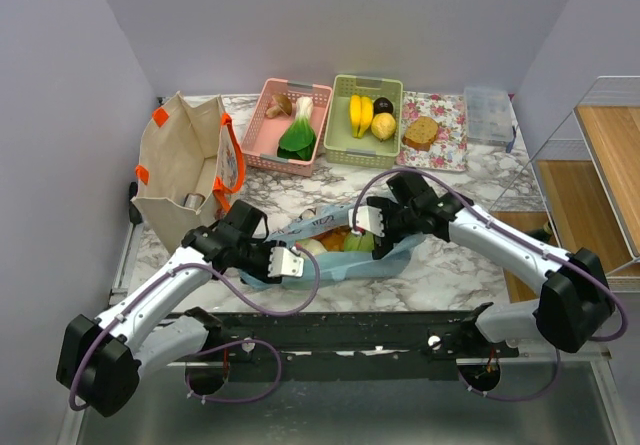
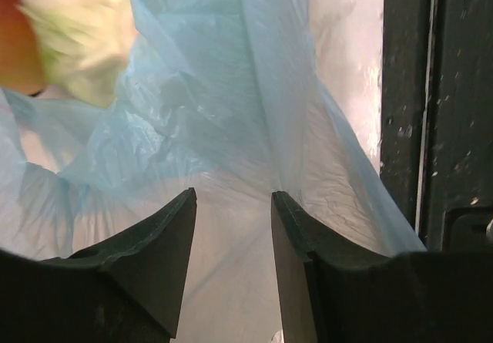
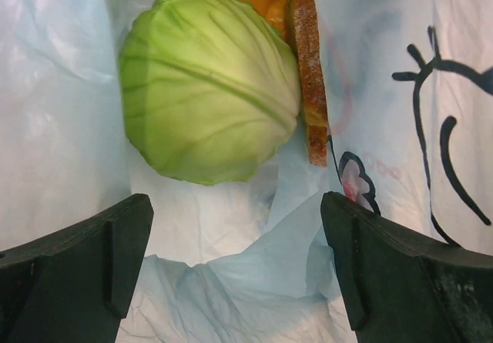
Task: Untie the knot of the grocery bags and take out the mixed food
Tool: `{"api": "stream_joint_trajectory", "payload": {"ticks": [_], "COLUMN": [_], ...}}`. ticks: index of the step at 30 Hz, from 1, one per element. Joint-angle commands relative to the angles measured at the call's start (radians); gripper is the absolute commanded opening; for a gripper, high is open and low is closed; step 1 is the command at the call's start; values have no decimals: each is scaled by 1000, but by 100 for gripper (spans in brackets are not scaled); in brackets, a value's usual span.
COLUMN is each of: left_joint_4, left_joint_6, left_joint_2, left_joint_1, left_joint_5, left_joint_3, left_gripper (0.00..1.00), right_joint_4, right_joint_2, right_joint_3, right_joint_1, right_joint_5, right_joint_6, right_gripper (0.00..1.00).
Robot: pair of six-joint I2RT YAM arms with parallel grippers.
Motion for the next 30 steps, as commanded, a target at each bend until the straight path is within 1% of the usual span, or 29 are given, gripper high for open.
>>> {"api": "stream_joint_trajectory", "payload": {"ticks": [1, 3, 7, 9, 11, 13, 14, 16, 19, 20, 21, 23, 26, 28, 30], "left_joint_4": [30, 43, 24, 0, 0, 21, 37, 81, 169, 190, 201, 202, 220, 223, 221], "left_joint_6": [131, 79, -12, -33, -67, -117, -154, -236, -365, -392, -417, -406, -340, -277, -209], "left_joint_2": [-34, -31, -29, -41, -56, -64, -62, -45, 21, 51, 79, 140, 181, 173, 146], "left_joint_1": [27, 27, 22, -3, -36, -76, -96, -132, -154, -155, -154, -159, -181, -195, -210], "left_joint_5": [-82, -53, 52, 99, 139, 158, 161, 160, 124, 103, 84, 53, 9, 2, -8], "left_joint_3": [-92, -66, 52, 117, 165, 204, 221, 253, 282, 287, 289, 277, 196, 128, 56], "left_gripper": [47, 51, 66, 72, 74, 74, 73, 66, 54, 51, 48, 42, 31, 25, 22], "right_joint_4": [-38, -33, 37, 71, 105, 136, 144, 145, 162, 162, 156, 154, 168, 171, 166], "right_joint_2": [21, 14, -10, -37, -74, -110, -124, -139, -146, -141, -133, -123, -126, -130, -134], "right_joint_3": [-7, -11, -60, -75, -76, -69, -62, -35, -25, -28, -33, -57, -116, -158, -197], "right_joint_1": [-14, 19, 74, 83, 95, 104, 109, 111, 126, 131, 134, 138, 146, 152, 157], "right_joint_5": [-84, -116, -128, -141, -144, -156, -166, -212, -247, -247, -245, -238, -225, -214, -193], "right_joint_6": [83, 130, 161, 168, 174, 191, 205, 233, 276, 280, 278, 275, 249, 213, 178], "right_gripper": [100, 100, 100, 100, 100, 100, 100, 99, 90, 86, 79, 64, 45, 38, 37]}}
